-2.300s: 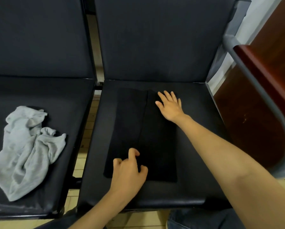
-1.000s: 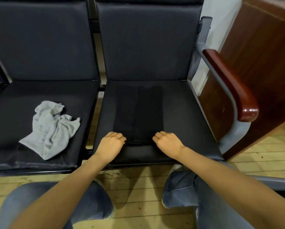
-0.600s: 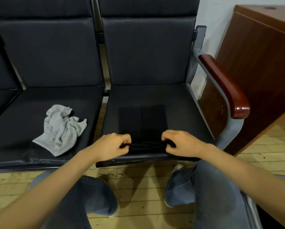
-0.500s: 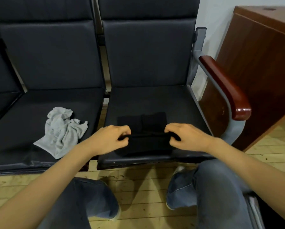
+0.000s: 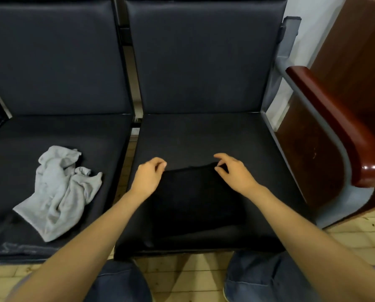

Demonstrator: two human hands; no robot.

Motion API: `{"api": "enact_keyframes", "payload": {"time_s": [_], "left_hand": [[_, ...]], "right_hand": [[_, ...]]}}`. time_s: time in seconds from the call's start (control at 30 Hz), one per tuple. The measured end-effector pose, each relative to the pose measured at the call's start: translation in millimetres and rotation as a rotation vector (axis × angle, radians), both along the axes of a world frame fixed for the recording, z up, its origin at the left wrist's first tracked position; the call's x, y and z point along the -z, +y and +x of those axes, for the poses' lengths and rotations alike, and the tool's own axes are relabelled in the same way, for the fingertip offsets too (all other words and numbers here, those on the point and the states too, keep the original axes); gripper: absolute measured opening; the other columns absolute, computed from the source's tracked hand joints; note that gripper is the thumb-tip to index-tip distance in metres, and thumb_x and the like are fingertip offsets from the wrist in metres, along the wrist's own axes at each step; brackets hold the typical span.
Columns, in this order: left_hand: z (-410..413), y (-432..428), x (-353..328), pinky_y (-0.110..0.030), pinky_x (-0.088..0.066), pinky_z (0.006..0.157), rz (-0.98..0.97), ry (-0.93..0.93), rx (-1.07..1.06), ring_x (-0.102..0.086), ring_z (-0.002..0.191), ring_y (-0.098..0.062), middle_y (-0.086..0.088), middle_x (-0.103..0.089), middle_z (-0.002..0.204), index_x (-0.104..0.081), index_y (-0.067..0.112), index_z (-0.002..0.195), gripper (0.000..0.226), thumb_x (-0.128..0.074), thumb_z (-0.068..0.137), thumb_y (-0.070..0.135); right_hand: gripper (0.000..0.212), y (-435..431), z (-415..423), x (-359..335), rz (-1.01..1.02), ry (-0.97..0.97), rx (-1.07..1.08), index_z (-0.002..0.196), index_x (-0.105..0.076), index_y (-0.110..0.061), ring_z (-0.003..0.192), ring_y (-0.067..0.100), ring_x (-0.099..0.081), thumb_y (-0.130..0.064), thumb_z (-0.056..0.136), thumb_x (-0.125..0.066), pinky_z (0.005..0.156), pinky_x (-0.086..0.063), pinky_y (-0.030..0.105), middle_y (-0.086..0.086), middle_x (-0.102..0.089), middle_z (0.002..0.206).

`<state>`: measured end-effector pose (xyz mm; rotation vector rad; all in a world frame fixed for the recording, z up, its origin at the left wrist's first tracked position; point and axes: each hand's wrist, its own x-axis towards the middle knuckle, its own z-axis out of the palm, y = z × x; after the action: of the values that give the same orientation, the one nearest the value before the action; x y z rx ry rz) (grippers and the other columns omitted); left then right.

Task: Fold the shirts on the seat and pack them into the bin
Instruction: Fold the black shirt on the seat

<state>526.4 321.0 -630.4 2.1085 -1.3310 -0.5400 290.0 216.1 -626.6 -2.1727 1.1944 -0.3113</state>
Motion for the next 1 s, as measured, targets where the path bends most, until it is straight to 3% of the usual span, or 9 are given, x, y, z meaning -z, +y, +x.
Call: {"api": "enact_keyframes", "payload": {"time_s": [0.13,0.23,0.33,0.47,0.53,0.67,0.8,0.93,1.0], "left_hand": [[-0.7,11.3,-2.4,-0.021,-0.039,0.079,0.009,0.064,-0.111,-0.058,0.095,-0.018,0.004,-0.059,0.092,-0.051,0.010,0.124,0.036,-0.059,0.093,0.027],[-3.5,24.6,-5.3,-0.027,-0.048,0.074,0.126,0.302,-0.171,-0.059,0.088,-0.018,0.005,-0.055,0.093,-0.043,0.016,0.125,0.051,-0.072,0.083,0.023],[-10.5,33.8,-9.7,-0.024,-0.052,0.054,0.204,0.443,-0.134,-0.060,0.083,-0.014,-0.003,-0.055,0.099,-0.043,0.017,0.119,0.044,-0.069,0.085,0.013],[-4.2,27.5,-21.1,-0.028,-0.055,0.054,0.045,0.559,-0.162,-0.064,0.086,-0.018,-0.005,-0.059,0.096,-0.046,0.018,0.115,0.036,-0.066,0.087,0.008],[1.7,24.9,-19.9,-0.028,-0.054,0.060,0.052,0.435,-0.185,-0.063,0.088,-0.020,-0.004,-0.058,0.100,-0.044,0.017,0.123,0.044,-0.068,0.086,0.014],[-7.4,30.5,-0.3,-0.036,-0.033,0.106,0.101,-0.151,-0.088,-0.037,0.131,-0.030,-0.015,-0.040,0.139,-0.030,0.005,0.143,0.069,-0.066,0.088,0.025],[-41.3,26.6,12.0,-0.036,-0.014,0.116,-0.097,-0.447,0.138,-0.021,0.144,-0.027,-0.014,-0.031,0.151,-0.036,0.003,0.143,0.056,-0.040,0.099,0.037],[-52.9,31.8,43.0,-0.036,0.010,0.113,0.094,-0.524,0.243,0.011,0.143,-0.017,-0.006,-0.007,0.160,-0.013,0.018,0.151,0.090,0.018,0.083,0.067],[-50.4,34.6,53.0,-0.039,0.008,0.113,0.131,-0.554,0.218,0.003,0.145,-0.019,-0.005,-0.011,0.159,-0.015,0.021,0.151,0.091,0.021,0.082,0.068]], "right_hand": [[0.062,8.6,-9.8,11.0,0.021,-0.125,0.186,0.143,-0.034,-0.019,0.098,0.012,-0.051,-0.023,0.089,-0.065,0.086,-0.041,0.024,-0.001,-0.052,0.112],[0.074,12.9,-14.0,12.3,0.144,-0.147,0.236,0.147,-0.023,-0.017,0.091,0.013,-0.054,-0.018,0.088,-0.067,0.080,-0.040,0.023,0.000,-0.055,0.106],[0.062,11.7,-14.5,4.7,0.210,-0.194,0.189,0.142,-0.035,-0.019,0.091,0.014,-0.055,-0.015,0.089,-0.066,0.084,-0.042,0.026,-0.003,-0.055,0.097],[0.048,0.6,-8.5,-4.7,0.224,-0.434,0.231,0.129,-0.046,-0.026,0.088,0.011,-0.059,-0.014,0.088,-0.066,0.081,-0.047,0.024,-0.010,-0.058,0.089],[0.049,-0.7,-1.5,-0.5,0.159,-0.341,0.274,0.133,-0.044,-0.020,0.088,0.011,-0.058,-0.016,0.089,-0.065,0.077,-0.042,0.020,-0.008,-0.057,0.093],[0.054,10.4,6.2,17.8,-0.168,-0.074,0.240,0.138,-0.041,-0.004,0.121,0.029,-0.045,-0.019,0.091,-0.062,0.101,-0.034,0.031,0.012,-0.051,0.128],[0.046,31.5,25.6,21.5,-0.538,-0.047,0.022,0.130,-0.055,-0.009,0.133,0.030,-0.039,-0.033,0.095,-0.038,0.111,-0.031,0.043,0.011,-0.053,0.134],[0.059,41.9,30.6,36.5,-0.304,0.382,-0.141,0.153,-0.008,-0.026,0.147,0.021,0.011,-0.051,0.099,-0.014,0.117,0.007,0.047,0.000,-0.003,0.161],[0.059,39.4,28.3,41.6,-0.263,0.459,-0.171,0.152,0.004,-0.029,0.145,0.020,0.019,-0.053,0.099,-0.009,0.116,0.012,0.049,-0.003,0.008,0.161]]}}
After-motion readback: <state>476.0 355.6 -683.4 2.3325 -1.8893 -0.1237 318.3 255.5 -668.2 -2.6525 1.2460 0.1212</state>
